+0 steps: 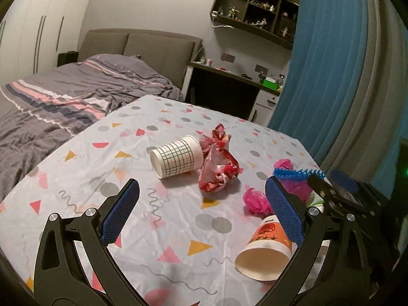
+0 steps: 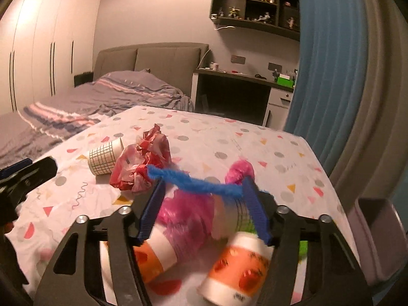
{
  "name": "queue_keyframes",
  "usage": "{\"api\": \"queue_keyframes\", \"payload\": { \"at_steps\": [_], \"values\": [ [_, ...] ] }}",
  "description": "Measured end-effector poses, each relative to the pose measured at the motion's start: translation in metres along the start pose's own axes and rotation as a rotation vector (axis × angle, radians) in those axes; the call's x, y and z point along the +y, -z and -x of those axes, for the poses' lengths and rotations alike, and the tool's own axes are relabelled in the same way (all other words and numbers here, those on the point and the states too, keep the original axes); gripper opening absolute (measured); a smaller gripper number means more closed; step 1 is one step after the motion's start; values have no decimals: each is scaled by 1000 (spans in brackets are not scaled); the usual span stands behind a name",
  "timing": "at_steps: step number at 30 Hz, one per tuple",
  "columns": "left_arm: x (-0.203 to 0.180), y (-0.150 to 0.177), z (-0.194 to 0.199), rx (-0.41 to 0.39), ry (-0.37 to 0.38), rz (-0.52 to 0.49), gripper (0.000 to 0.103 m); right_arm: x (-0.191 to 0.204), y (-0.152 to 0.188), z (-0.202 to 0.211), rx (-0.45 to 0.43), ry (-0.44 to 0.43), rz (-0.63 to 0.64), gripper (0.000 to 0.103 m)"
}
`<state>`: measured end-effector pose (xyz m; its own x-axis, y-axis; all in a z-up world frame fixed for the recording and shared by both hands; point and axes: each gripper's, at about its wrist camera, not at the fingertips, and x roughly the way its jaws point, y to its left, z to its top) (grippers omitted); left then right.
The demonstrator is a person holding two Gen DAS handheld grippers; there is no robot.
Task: Collect trash
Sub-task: 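Grasp the blue brush with the right gripper and lift it, then grasp the orange paper cup rim with the left gripper while the right gripper holds the brush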
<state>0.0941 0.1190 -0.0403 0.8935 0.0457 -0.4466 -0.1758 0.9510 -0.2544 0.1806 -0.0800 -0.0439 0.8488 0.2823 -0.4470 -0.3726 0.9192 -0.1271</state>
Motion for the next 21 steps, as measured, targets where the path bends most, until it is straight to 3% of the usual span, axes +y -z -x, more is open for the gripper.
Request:
{"api": "queue_keyframes", "payload": {
  "at_steps": [4,6,14,21],
  "values": [
    [-3,4,-2,13,34,-21,98,-1,-4,-8,16,4,5,15],
    [-5,6,-1,15,55,-28,98,-4,-5,-6,1,11,1,8],
    [-26,24,0,63,174,-94,97,-42,-19,25,-113,99,-93,7],
    [-47,50,6,111,228,-138,97,-83,-24,72,-225,173,-178,7]
  ]
}}
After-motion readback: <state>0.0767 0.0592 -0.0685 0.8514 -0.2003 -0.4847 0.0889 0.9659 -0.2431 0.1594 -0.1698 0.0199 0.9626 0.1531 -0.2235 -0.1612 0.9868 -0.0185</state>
